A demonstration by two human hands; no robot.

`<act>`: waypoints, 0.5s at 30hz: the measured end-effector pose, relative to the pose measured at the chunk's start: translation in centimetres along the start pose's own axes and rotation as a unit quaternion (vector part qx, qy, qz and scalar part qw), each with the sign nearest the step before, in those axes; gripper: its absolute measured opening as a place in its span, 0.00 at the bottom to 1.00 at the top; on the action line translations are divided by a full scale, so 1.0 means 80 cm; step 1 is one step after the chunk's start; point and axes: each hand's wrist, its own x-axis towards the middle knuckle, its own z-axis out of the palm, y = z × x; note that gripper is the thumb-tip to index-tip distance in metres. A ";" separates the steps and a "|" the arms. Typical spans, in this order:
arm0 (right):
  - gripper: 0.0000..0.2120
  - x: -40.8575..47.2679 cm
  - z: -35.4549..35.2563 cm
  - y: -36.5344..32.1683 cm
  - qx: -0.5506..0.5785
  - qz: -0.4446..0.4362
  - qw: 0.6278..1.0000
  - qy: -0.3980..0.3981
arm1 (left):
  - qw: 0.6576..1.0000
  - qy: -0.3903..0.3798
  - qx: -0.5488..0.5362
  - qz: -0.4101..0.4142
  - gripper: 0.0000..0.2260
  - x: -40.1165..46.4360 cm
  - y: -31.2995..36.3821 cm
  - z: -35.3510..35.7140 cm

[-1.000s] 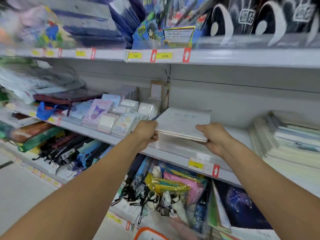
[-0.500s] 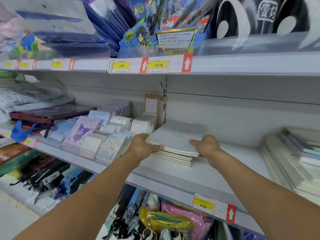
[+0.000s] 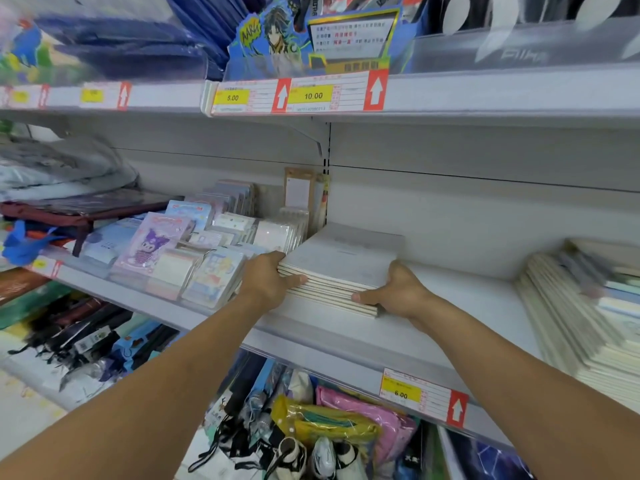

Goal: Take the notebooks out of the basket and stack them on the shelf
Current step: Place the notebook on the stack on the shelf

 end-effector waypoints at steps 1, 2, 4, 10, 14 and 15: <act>0.36 0.003 0.000 0.002 -0.004 0.002 1.000 -0.005 | 1.000 -0.007 -0.001 -0.005 0.20 0.002 -0.001 -0.001; 0.38 0.005 0.001 0.003 -0.011 0.001 1.000 -0.009 | 1.000 -0.010 0.002 -0.008 0.19 0.003 0.000 -0.002; 0.39 0.007 0.003 0.007 -0.026 -0.005 1.000 0.005 | 1.000 -0.008 0.013 -0.010 0.21 0.001 0.002 -0.001; 0.21 -0.025 0.000 -0.001 -0.084 -0.040 0.991 0.095 | 0.996 -0.050 0.066 -0.015 0.29 -0.024 0.014 -0.001; 0.15 -0.132 0.011 0.002 -0.048 -0.195 0.943 0.267 | 0.973 0.145 0.027 0.175 0.24 -0.124 0.022 -0.013; 0.10 -0.174 0.027 0.014 -0.020 -0.243 0.928 0.280 | 0.964 0.169 -0.012 0.206 0.17 -0.165 0.018 -0.005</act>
